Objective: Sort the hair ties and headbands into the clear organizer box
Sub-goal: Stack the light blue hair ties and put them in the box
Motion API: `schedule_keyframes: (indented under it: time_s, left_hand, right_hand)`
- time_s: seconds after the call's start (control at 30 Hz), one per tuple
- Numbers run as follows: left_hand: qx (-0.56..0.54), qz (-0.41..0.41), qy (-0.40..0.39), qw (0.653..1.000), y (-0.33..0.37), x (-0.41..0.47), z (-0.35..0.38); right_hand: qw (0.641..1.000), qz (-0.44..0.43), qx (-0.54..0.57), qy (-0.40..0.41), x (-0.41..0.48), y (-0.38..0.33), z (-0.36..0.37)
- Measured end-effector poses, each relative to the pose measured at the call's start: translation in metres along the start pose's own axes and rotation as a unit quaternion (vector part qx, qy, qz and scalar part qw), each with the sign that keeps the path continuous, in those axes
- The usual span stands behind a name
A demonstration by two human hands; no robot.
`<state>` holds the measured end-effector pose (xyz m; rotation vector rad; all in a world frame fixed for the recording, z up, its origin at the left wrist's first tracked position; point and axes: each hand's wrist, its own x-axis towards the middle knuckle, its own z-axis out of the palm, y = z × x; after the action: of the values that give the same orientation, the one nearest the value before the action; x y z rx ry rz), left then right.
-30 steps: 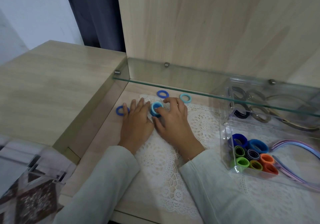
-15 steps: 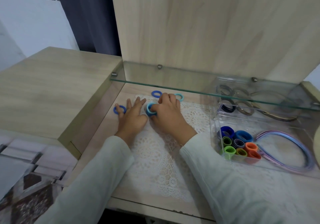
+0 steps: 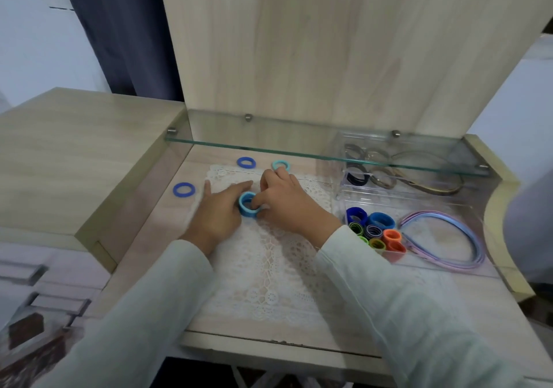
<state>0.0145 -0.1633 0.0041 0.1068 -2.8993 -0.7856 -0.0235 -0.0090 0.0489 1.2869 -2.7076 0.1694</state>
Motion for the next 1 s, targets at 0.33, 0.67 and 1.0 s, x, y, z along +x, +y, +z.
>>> schedule_keyframes:
  time_s: [0.33,0.67,1.0]
  left_hand:
    - [-0.125,0.081,-0.029,0.988,0.054,-0.008,0.005]
    - [-0.194,0.138,-0.021,0.971,0.105,0.006,0.020]
    - [-0.178,0.154,-0.017,0.972,0.146,0.006,0.063]
  right_hand:
    - [0.992,-0.043,-0.094,-0.077,-0.033,0.038,-0.047]
    - [0.958,-0.111,-0.263,0.030,-0.083,0.091,-0.076]
    - [0.939,-0.076,-0.323,0.096,-0.134,0.141,-0.061]
